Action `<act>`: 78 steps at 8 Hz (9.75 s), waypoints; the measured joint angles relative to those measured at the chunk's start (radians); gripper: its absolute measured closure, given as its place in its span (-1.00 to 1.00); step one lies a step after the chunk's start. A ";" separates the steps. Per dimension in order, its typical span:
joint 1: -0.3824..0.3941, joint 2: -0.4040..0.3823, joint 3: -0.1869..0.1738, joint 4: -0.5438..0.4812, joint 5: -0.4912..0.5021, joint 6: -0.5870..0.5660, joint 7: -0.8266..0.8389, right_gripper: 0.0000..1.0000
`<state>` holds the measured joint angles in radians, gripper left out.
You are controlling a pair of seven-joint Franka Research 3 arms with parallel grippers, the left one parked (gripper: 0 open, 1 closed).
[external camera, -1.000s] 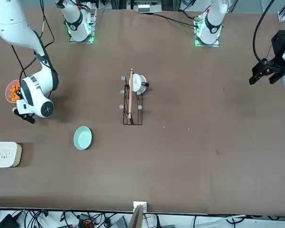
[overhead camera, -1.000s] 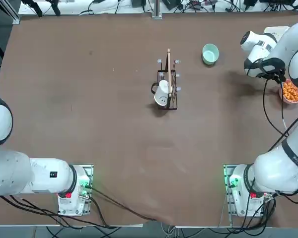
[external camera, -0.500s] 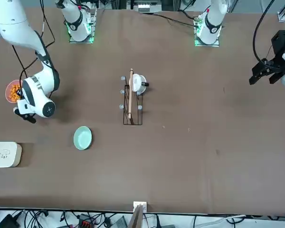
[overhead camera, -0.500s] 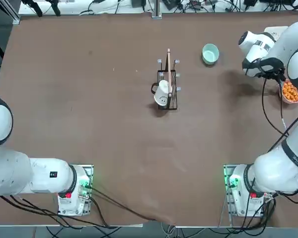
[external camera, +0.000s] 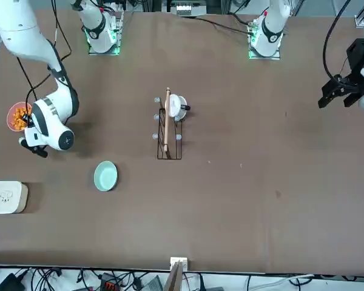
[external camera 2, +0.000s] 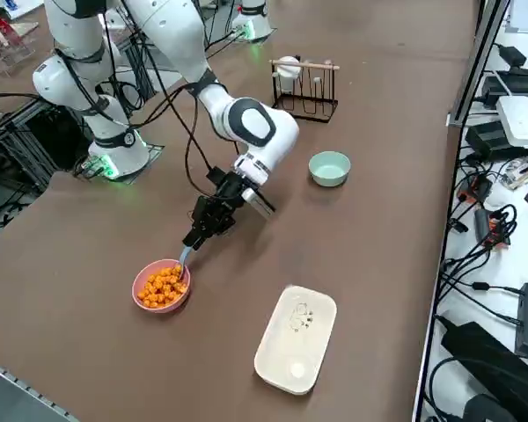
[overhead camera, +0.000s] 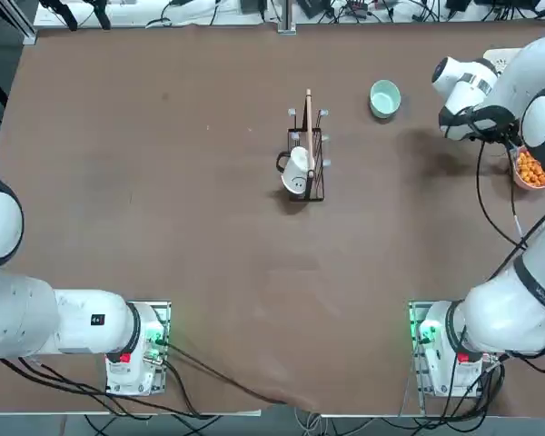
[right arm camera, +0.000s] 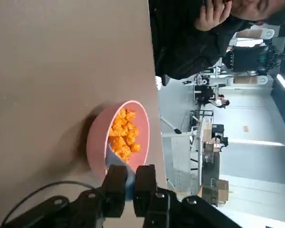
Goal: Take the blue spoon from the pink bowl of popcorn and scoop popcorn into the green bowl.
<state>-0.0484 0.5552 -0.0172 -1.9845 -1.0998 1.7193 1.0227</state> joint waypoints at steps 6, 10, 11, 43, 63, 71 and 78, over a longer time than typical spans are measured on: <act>0.068 0.000 0.001 0.036 -0.026 -0.122 0.000 0.76; 0.126 -0.001 0.001 0.040 -0.082 -0.174 0.002 0.76; 0.153 -0.001 0.001 0.050 -0.097 -0.187 0.002 0.76; 0.634 0.330 0.003 0.932 0.469 -0.231 -0.335 0.76; 0.391 -0.222 -0.019 0.179 0.373 -0.146 -0.410 0.76; 0.015 -0.424 -0.026 -0.278 -0.104 0.313 -0.410 0.76; -0.233 -0.421 -0.026 -0.379 -0.262 0.550 -0.410 0.74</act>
<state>-0.2810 0.1344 -0.0431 -2.3635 -1.3614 2.2691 0.6131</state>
